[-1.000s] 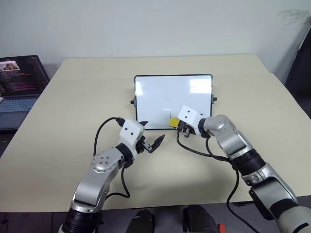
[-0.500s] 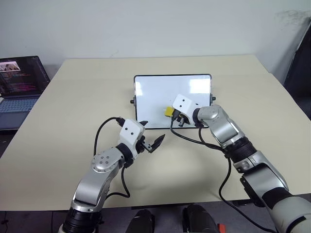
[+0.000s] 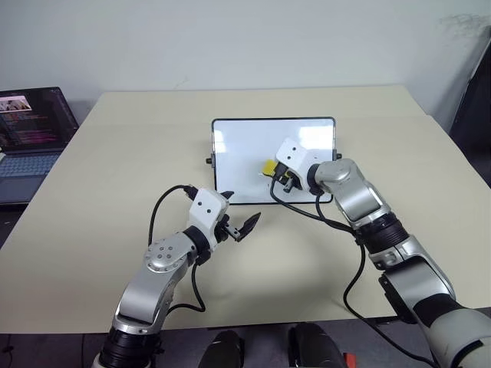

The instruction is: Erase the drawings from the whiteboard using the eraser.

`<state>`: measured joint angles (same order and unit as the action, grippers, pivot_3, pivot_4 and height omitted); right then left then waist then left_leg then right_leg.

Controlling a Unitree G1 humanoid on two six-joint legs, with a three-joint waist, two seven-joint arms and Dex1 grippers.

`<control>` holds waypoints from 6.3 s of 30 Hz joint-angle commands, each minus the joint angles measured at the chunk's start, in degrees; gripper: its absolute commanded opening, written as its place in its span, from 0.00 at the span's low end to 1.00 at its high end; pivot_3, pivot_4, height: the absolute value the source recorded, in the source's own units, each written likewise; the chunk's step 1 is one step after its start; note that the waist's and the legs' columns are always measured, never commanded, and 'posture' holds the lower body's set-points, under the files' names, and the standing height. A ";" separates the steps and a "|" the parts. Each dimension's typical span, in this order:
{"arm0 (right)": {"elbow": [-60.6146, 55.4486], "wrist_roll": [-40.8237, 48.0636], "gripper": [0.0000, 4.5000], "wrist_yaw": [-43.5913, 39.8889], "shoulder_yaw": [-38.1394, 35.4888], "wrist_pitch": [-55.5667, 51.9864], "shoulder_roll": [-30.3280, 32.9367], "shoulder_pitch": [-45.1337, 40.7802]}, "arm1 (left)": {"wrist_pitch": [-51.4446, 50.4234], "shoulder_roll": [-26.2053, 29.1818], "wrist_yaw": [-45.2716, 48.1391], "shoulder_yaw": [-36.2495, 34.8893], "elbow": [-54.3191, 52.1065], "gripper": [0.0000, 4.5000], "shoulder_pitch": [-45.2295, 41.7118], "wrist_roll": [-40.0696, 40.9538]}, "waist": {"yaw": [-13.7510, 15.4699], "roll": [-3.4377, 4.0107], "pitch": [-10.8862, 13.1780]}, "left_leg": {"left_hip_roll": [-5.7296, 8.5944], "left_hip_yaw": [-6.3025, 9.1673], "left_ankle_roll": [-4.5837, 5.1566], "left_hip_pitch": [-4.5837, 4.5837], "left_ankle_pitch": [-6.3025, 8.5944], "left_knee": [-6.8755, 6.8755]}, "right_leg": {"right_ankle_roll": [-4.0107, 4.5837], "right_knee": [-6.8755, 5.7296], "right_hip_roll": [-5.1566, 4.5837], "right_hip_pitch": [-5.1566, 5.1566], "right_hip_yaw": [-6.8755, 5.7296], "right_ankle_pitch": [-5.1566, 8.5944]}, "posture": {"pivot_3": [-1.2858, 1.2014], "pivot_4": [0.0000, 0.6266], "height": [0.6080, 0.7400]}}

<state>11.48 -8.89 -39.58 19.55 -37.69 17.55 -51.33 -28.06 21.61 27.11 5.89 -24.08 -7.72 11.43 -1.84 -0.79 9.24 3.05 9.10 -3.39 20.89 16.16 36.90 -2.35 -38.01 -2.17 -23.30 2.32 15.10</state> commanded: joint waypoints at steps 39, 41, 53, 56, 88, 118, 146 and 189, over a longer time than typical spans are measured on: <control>-4.00 -2.29 0.25 -4.44 5.81 1.26 4.59 9.57 | 1.39 -0.55 -0.49 0.19 -1.08 1.00 -0.26 -0.19 | 0.13 -0.03 -0.03 | 0.03 -0.01 0.04 -0.08 -0.02 0.05 | -0.02 -0.02 -0.01 0.13 -0.02 0.00 | 0.52 0.24 1.00; -2.08 -2.30 0.25 -3.80 5.36 1.82 3.81 7.92 | 1.52 -0.69 -0.51 0.24 -0.81 1.00 -0.49 -0.21 | 0.02 -0.03 -0.02 | 0.03 -0.02 0.03 -0.07 -0.02 0.04 | -0.02 0.00 -0.01 0.11 -0.02 0.00 | 0.52 0.24 1.00; -10.23 0.82 0.25 -3.84 1.60 -7.65 1.75 3.38 | 2.21 -0.04 0.66 0.42 -0.74 1.00 0.11 0.03 | 0.10 -0.02 0.00 | 0.02 0.03 0.05 -0.02 -0.01 0.04 | -0.01 -0.03 -0.01 0.06 -0.03 0.00 | 0.52 0.24 1.00; -14.99 2.00 0.25 -3.84 1.15 -11.96 2.21 3.99 | 2.13 0.35 1.16 0.37 -0.90 1.00 -0.19 0.03 | 0.14 -0.01 0.00 | 0.02 0.03 -0.02 0.06 -0.01 -0.02 | -0.03 0.06 -0.02 -0.01 -0.02 0.02 | 0.52 0.24 1.00; -41.82 7.44 0.25 17.02 -34.43 -54.81 0.47 19.59 | 2.66 4.62 24.70 4.29 4.42 1.00 -16.72 13.45 | 0.09 -0.03 0.08 | 0.05 -0.22 0.02 0.07 0.02 0.00 | -0.08 0.06 0.00 0.03 0.01 0.05 | 0.52 0.24 1.00; -30.87 17.18 0.25 23.09 -35.90 -54.81 6.83 21.17 | 5.88 2.94 24.26 7.85 5.69 1.00 -14.69 9.91 | 0.09 0.01 0.10 | 0.10 -0.38 0.17 0.04 0.07 0.02 | -0.12 0.02 0.02 0.07 0.03 0.07 | 0.52 0.24 1.00; -28.78 20.35 0.99 24.98 -34.26 -54.81 8.05 19.95 | 4.65 3.61 22.84 7.58 4.78 1.00 -15.07 10.32 | 0.05 0.01 0.10 | 0.09 -0.39 0.17 0.04 0.08 0.02 | -0.12 0.01 0.01 0.07 0.05 0.07 | 0.52 0.24 1.00; -43.18 13.64 0.99 30.99 -28.33 30.30 -17.96 76.57 | 19.92 -8.23 -20.25 -14.41 -9.87 1.00 32.62 -11.77 | 0.27 0.03 -0.01 | -0.10 -0.35 0.31 -0.14 0.22 0.03 | -0.47 0.05 -0.04 0.17 0.23 0.40 | 0.52 0.24 1.00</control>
<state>-31.20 5.20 -8.63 -9.86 -9.33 -0.39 25.37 -9.54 13.32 6.88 -8.59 -30.47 24.03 0.75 -1.56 -0.76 9.23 2.95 8.76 -3.08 20.74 16.38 36.90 -2.79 -37.96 -2.21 -23.13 2.55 15.52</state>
